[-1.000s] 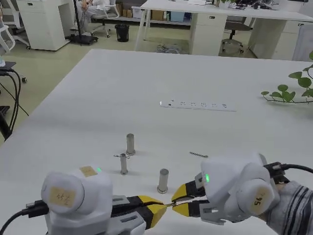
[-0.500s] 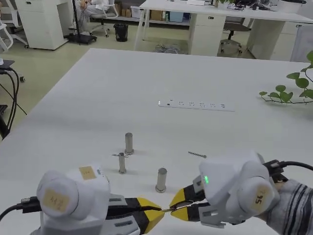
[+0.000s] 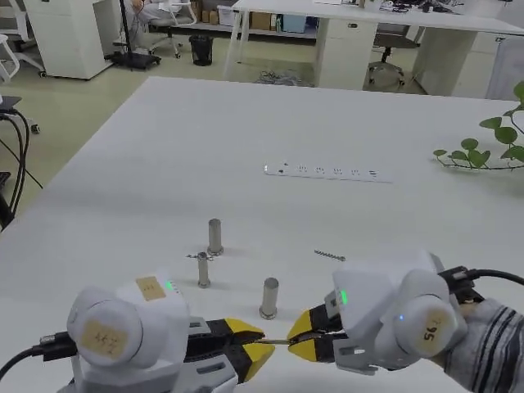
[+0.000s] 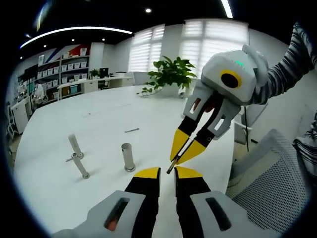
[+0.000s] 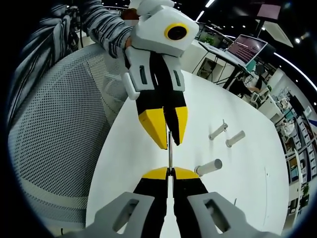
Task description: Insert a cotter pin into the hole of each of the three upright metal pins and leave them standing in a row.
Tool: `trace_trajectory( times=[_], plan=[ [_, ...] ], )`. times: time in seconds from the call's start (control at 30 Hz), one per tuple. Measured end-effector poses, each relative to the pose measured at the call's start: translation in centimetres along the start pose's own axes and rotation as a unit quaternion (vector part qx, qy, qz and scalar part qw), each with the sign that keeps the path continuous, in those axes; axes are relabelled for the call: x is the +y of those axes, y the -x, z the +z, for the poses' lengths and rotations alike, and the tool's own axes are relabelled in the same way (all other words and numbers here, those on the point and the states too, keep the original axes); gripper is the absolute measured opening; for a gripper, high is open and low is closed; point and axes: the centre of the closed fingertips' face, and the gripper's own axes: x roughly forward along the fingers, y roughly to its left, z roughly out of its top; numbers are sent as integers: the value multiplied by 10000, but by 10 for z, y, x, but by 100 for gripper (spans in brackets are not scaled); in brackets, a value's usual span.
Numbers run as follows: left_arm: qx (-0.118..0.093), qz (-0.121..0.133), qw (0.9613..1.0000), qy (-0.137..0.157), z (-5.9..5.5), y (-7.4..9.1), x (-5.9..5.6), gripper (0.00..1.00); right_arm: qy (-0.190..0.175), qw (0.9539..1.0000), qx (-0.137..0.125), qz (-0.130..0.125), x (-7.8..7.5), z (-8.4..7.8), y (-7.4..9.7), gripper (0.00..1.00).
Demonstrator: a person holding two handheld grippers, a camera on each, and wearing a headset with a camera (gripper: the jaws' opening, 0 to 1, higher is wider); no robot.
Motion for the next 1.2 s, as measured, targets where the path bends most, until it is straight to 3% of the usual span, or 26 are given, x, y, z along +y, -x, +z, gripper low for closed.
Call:
trace_trajectory(
  times=[0.23,0.5,0.73,1.2],
  plan=[
    [-172,363,9992,88,5,-3,15,16,-330,9983,352,-314,-17,-21,1,0],
    [-169,711,9973,94,5,-13,32,22,-644,9948,551,-561,-35,-38,1,0],
    [-172,1051,9943,103,3,-21,48,25,-805,9920,684,-694,-50,-50,0,0],
    [-107,1343,9905,286,-6,-40,66,26,-1004,9876,951,-741,-67,-67,-10,0]
  ],
)
